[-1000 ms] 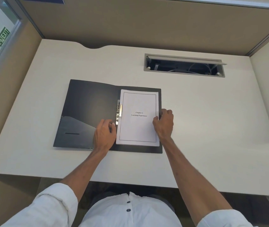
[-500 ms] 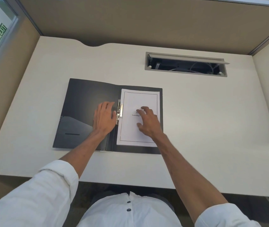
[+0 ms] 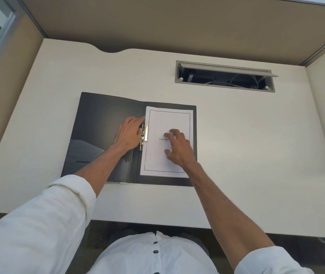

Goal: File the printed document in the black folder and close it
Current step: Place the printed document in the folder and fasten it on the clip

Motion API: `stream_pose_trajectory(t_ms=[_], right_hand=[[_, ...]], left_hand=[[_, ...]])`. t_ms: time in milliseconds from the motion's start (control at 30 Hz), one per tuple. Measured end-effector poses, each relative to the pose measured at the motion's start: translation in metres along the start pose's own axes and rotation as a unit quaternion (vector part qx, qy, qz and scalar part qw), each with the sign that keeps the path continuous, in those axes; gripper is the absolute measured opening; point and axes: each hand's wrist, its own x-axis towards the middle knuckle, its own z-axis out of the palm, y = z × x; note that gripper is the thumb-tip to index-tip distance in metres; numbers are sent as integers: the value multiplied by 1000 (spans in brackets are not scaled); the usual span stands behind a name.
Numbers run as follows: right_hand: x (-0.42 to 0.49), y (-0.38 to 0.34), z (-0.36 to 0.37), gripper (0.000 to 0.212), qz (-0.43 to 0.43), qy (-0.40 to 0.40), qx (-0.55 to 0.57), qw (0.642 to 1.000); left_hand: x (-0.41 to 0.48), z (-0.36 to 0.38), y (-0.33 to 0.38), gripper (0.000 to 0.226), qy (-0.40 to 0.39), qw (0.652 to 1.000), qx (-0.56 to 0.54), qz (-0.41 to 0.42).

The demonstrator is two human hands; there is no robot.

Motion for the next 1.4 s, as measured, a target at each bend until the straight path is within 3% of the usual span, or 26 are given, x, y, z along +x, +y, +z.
stream_pose_trajectory(t_ms=[500,900,1400], right_hand=[[-3,0,-2,66,3,-2,6,1000],[-2,0,1,67,1,3,6,1000],[-3,3,5,68,-3,7,2,1000]], left_hand=[[12,8,6,50,-10,998,-65,-25],[-8,-22,17,10,54,988,-144,-23],[-64,3,6,14,60,974,-218,-22]])
